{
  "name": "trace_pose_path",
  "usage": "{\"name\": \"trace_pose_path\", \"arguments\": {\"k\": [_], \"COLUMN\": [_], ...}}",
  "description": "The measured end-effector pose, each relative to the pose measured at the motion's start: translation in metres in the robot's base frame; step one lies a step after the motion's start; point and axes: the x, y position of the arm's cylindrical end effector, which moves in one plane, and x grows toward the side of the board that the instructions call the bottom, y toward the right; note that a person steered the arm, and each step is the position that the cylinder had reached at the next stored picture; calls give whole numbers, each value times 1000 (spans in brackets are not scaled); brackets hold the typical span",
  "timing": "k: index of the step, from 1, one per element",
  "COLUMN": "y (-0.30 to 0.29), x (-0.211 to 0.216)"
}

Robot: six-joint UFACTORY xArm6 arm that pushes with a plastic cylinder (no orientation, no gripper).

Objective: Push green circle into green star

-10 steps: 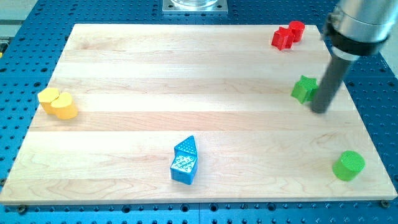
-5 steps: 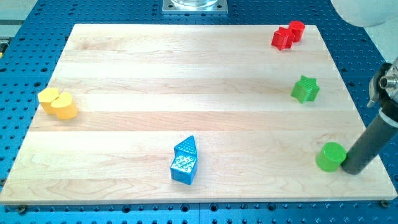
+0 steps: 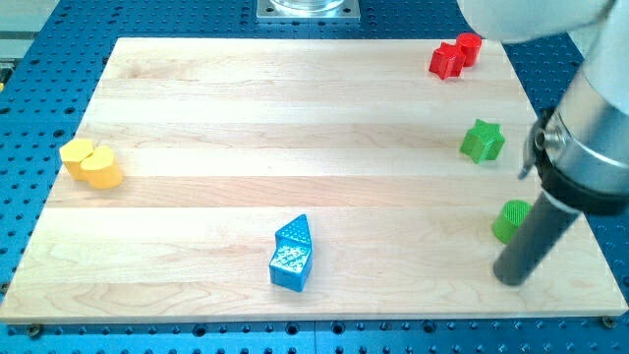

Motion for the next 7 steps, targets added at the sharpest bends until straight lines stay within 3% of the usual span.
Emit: {"name": "trace_pose_path", "arguments": {"k": [1,3,4,6,7], "y": [-6,-13,-2,30,30], "x": [6,-25,-60,-40,-80]}}
